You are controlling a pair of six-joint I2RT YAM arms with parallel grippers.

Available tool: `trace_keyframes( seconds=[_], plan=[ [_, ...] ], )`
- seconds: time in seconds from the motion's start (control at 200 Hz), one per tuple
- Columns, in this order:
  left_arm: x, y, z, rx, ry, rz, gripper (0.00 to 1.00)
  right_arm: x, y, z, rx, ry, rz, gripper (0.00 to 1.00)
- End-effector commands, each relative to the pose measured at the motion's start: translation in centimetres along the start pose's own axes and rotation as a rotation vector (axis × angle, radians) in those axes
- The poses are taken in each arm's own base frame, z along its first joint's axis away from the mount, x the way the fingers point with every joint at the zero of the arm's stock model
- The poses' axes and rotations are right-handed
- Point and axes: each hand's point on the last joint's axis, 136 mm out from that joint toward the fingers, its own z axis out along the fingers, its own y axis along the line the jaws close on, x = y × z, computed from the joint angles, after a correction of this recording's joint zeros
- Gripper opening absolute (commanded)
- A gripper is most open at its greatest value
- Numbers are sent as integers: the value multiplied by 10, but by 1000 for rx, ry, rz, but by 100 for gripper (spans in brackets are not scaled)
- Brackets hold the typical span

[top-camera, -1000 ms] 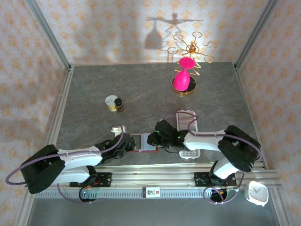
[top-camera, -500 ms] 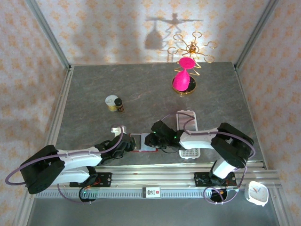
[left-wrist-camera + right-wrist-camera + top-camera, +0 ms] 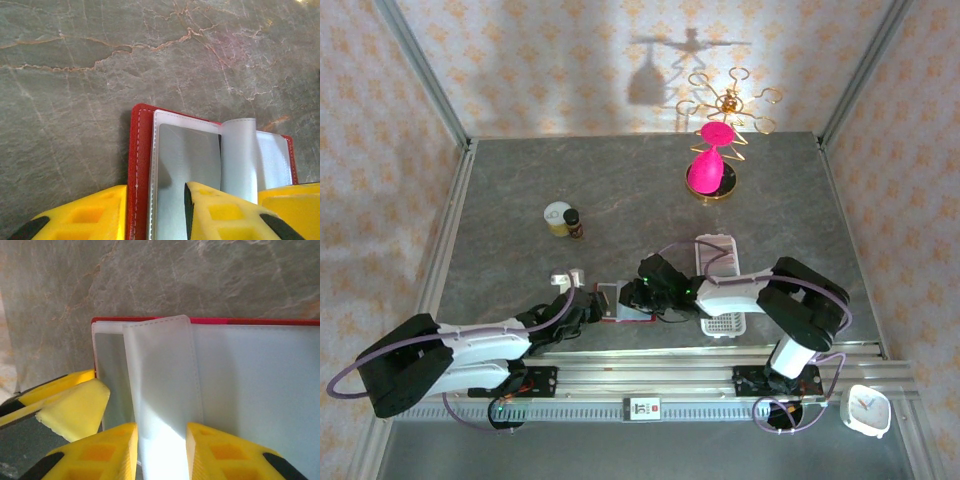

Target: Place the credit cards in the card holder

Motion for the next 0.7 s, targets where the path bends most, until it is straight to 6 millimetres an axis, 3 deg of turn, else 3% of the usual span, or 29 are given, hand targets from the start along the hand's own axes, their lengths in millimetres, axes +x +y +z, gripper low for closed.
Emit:
trace_keyframes(
  seconds=[0.0, 0.245, 0.475, 0.696],
  plan=[
    [54, 11, -4, 22, 241, -41, 33, -3, 28, 2, -95, -8, 10, 31],
    [51, 19, -5, -7, 214, -51, 32, -10, 47, 0, -168, -35, 18, 30],
    [38, 23, -9, -21, 145, -87, 33, -8, 50, 11, -184, -11, 31, 30],
    [26, 25, -15, -24, 83, -105, 33, -14, 57, 9, -176, -31, -1, 30]
  ],
)
